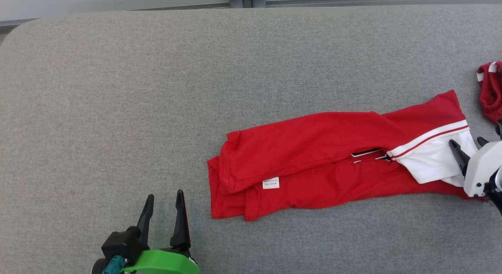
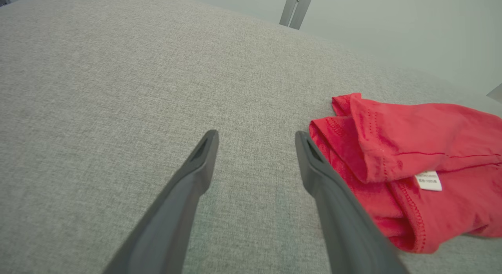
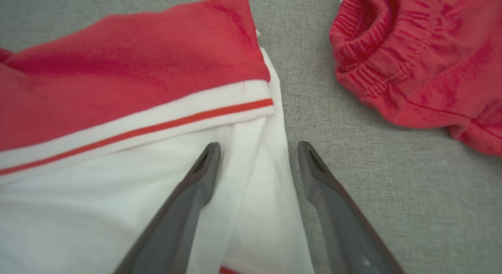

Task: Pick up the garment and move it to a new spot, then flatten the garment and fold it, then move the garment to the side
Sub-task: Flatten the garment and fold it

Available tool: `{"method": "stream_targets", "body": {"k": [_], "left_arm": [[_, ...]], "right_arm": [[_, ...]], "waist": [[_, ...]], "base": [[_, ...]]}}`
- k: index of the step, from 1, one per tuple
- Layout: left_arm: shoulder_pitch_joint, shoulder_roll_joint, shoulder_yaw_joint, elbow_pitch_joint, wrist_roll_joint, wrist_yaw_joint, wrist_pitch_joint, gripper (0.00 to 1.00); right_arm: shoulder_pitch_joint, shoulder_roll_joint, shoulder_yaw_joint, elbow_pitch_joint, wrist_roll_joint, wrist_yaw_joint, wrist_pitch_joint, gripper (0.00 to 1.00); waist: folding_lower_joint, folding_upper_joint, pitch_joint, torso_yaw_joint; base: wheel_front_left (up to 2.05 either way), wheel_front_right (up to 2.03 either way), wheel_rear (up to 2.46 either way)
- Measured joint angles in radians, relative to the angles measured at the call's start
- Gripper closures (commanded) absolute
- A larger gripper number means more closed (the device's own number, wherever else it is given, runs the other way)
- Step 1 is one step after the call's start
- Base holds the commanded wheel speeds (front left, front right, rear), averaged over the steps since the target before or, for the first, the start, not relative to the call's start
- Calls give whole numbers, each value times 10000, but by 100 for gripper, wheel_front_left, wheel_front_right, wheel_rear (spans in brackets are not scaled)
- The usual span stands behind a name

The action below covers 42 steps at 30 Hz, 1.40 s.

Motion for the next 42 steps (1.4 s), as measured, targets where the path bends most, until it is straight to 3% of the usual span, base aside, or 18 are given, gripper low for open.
{"method": "stream_targets", "body": {"k": [9, 17, 18, 19, 20, 28, 36, 42], "left_arm": [[3, -2, -31, 10, 0, -10, 0, 0], [-30, -2, -71, 73, -2, -19, 0, 0], [-30, -2, -71, 81, -2, -42, 0, 0], [-30, -2, -71, 90, -2, -42, 0, 0], [-28, -2, -73, 96, -2, -42, 0, 0], [-15, -6, -105, 130, -67, -42, 0, 0], [198, -4, -17, 173, -194, -4, 0, 0], [221, -6, -134, 184, -357, 19, 0, 0]], "right_arm": [[232, 77, -426, -132, 2, -15, 663, 0], [278, 443, -408, -171, 786, -75, 1197, 0], [280, 449, -401, -184, 955, -77, 1220, 53], [287, 497, -428, -188, 1164, -90, 1252, 83], [292, 554, -462, -186, 1379, -94, 1275, 100], [491, 679, -876, -506, 2851, -36, 633, 100], [1123, -888, -1789, -1250, 3893, -13, 368, 100], [1487, -1494, -1887, -2094, 3827, -15, 213, 100]], "waist": [[0, 0, 20, 53], [0, 0, 63, 202], [0, 0, 57, 224], [-1, 0, 50, 247], [0, -1, 42, 262], [0, 0, -10, 392], [0, 0, -285, 468], [0, 0, -405, 376]], "base": [[0, 0, 0], [0, 0, 0], [0, 0, 0], [0, 0, 0], [0, 0, 0], [0, 0, 0], [0, 0, 0], [0, 0, 0]]}}
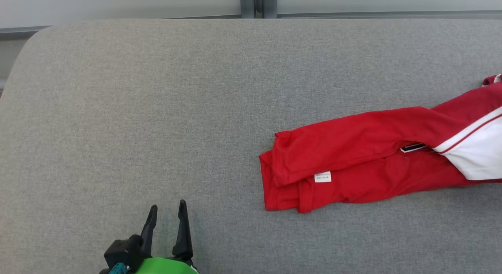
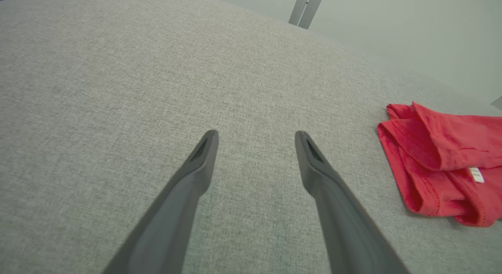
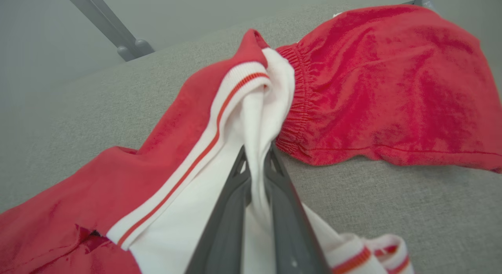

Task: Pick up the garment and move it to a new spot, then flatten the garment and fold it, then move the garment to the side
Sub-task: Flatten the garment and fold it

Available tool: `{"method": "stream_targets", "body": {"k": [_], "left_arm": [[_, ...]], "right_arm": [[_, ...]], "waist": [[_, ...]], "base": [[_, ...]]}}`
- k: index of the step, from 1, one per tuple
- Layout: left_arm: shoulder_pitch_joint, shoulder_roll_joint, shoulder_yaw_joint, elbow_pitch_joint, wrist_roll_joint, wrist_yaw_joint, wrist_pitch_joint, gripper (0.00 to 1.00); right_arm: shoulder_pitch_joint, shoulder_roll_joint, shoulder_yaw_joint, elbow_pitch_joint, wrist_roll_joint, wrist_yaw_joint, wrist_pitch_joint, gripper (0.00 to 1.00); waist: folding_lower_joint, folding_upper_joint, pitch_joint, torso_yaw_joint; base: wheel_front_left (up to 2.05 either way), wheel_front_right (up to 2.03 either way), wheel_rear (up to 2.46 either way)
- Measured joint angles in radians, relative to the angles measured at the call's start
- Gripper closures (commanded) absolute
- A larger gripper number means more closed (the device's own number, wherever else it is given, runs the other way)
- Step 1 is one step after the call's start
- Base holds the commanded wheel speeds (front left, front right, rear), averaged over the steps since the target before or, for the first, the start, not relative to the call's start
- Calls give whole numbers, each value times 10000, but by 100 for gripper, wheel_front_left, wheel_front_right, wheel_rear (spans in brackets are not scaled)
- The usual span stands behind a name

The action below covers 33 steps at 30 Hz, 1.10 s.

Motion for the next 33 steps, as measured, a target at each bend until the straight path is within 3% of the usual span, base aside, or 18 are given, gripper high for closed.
{"method": "stream_targets", "body": {"k": [6, 13, 17, 25, 31, 32, 33], "left_arm": [[2, 0, -27, 38, -52, 59, 0, 0], [-22, 0, -270, 389, -46, 23, 0, 0], [-39, -2, -502, 573, -67, 12, 0, 0], [-37, -2, -725, 955, -75, 27, 0, 0], [-38, -2, -796, 1037, -86, 25, 0, 0], [-38, -2, -805, 1053, -94, 25, 0, 0], [-37, -2, -819, 1070, -96, 23, 0, 0]], "right_arm": [[35, 272, 1072, -2163, -489, -6, 207, 100], [-337, 1833, 2982, -3927, -1064, -6, 863, 100], [-369, 2813, 3659, -3912, -1304, -6, 1005, 100], [-360, 4487, 3720, -3007, -2034, -8, 807, 100], [-541, 5325, 3772, -2629, -2464, -8, 872, 100], [-562, 5451, 3745, -2577, -2525, -8, 853, 95], [-563, 5593, 3724, -2529, -2560, -8, 819, 39]], "waist": [[0, 0, -54, -159], [0, 0, -73, -279], [0, 0, -118, -233], [0, 0, -209, -171], [0, 0, -285, -175], [0, 0, -300, -174], [0, 0, -322, -173]], "base": [[0, 0, 0], [0, 0, 0], [0, 0, 0], [0, 0, 0], [0, 0, 0], [0, 0, 0], [0, 0, 0]]}}
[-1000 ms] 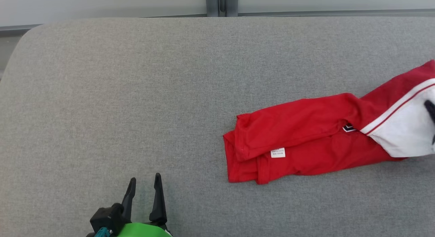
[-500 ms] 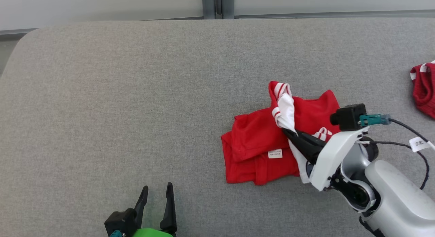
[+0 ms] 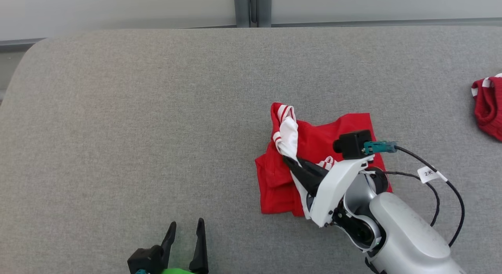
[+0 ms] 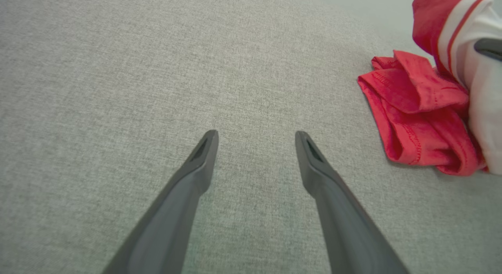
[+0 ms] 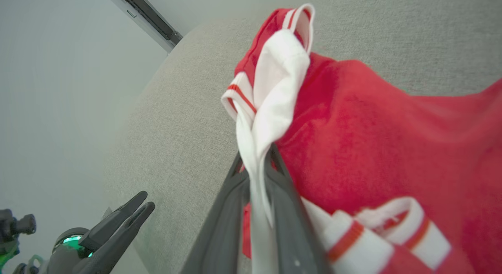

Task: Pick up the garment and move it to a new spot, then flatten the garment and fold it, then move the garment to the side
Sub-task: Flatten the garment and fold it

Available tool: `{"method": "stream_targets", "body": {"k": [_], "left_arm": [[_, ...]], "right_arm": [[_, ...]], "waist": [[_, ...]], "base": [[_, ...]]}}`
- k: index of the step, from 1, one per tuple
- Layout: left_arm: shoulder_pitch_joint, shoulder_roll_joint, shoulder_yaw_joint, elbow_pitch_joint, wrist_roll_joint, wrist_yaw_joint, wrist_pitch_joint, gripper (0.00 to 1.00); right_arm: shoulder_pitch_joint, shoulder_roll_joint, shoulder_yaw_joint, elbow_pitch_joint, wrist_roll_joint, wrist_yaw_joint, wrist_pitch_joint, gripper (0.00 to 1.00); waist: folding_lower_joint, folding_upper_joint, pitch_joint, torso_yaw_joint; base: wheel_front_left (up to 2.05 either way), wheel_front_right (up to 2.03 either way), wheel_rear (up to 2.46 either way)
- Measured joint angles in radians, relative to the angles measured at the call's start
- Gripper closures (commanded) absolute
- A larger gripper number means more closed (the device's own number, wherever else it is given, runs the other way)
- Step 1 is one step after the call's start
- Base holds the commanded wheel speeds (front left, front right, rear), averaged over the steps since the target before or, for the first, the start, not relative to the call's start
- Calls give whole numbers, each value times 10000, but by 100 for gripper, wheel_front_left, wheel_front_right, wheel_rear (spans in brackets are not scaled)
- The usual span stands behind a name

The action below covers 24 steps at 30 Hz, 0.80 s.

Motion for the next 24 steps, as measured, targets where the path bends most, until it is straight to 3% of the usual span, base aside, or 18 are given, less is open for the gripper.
{"method": "stream_targets", "body": {"k": [1, 6, 9, 12, 16, 19, 24], "left_arm": [[0, 0, -13, 17, -8, 0, 0, 0], [9, 0, -23, 130, -13, -17, 0, 0], [35, 0, 59, 138, -12, -27, 0, 0], [144, 0, 174, 107, -12, -40, 0, 0], [399, 0, 422, -136, -4, -38, 0, 0], [532, -2, 671, -326, 142, -46, 0, 0], [786, -4, 1043, -677, 360, -153, 0, 0]], "right_arm": [[0, 140, 10, 19, -81, 0, -2, 0], [104, 677, 33, -355, 221, 2, -391, 0], [414, 938, -525, -936, 731, 2, -1567, 0], [841, 780, -736, -1434, 660, 2, -2600, 0], [1433, -397, -1110, -1636, -1158, 2, -4324, 0], [1937, -1030, -1835, -1262, -2922, 2, -4761, 0], [2776, -1139, -3404, -1369, -4654, 2, -4844, 0]], "waist": [[0, 0, -17, 3], [0, 0, -106, 45], [0, 0, -227, 76], [0, 0, -393, 88], [0, 0, -649, 60], [0, 0, -834, -22], [0, 0, -1124, -200]], "base": [[0, 0, 0], [0, 0, 0], [0, 0, 0], [0, 0, 0], [0, 0, 0], [0, 0, 0], [0, 0, 0]]}}
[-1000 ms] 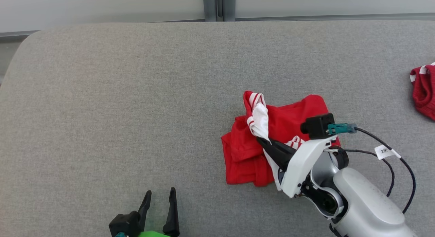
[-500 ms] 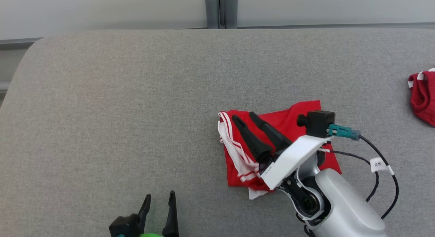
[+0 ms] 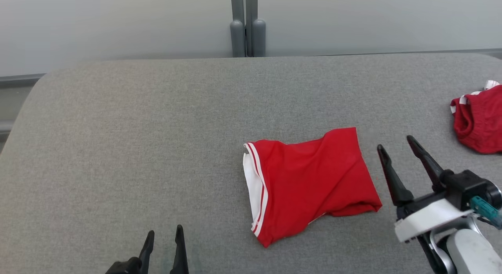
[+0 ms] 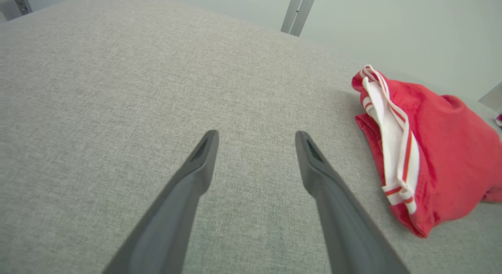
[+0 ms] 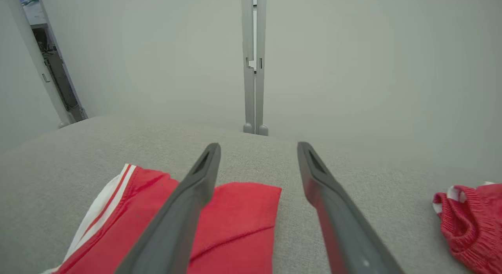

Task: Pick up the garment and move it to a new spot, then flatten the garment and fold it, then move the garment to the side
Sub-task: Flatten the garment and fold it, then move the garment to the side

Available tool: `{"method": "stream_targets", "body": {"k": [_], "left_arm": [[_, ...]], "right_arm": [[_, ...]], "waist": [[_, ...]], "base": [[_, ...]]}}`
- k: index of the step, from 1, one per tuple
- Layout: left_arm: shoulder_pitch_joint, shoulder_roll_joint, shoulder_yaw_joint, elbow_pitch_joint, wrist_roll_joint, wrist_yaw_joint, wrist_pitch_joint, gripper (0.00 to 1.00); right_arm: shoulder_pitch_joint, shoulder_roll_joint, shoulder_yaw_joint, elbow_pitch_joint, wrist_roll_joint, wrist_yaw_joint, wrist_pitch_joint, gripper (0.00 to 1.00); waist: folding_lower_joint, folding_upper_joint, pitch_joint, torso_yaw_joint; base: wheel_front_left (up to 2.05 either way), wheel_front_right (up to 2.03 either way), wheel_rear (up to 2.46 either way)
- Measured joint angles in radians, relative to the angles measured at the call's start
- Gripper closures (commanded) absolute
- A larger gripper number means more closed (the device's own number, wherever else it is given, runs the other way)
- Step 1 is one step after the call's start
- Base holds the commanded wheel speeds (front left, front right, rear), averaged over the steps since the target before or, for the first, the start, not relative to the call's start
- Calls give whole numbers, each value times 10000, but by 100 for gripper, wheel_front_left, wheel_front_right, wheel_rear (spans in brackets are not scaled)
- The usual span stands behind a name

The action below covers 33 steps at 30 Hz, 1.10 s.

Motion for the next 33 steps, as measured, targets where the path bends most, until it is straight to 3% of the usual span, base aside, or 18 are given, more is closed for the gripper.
{"method": "stream_targets", "body": {"k": [10, 25, 26, 27, 28, 33], "left_arm": [[465, -4, 322, -604, 663, -167, 0, 0], [598, 0, 660, -1024, 1122, -288, 0, 0], [600, -2, 640, -1024, 1118, -288, 0, 0], [606, -2, 627, -1026, 1104, -288, 0, 0], [614, -2, 623, -1026, 1097, -286, 0, 0], [581, 0, 512, -1058, 1097, -288, 0, 0]], "right_arm": [[2173, 435, -2483, 144, -1020, 2, 0, 0], [2378, 863, -2336, -6, -1310, 2, 0, 0], [2350, 865, -2284, -10, -1302, 2, 0, 22], [2328, 871, -2199, 27, -1283, 2, -2, 85], [2284, 905, -2098, 163, -1229, 2, -2, 100], [1353, 1214, -1244, 1179, -1041, 2, 0, 100]], "waist": [[-1, 0, -664, -127], [0, 0, -799, -195], [-1, 0, -792, -195], [0, 0, -781, -194], [0, 0, -768, -195], [0, 0, -567, -191]], "base": [[0, 0, 0], [0, 0, 0], [0, 0, 0], [0, 0, 0], [0, 0, 0], [0, 0, 0]]}}
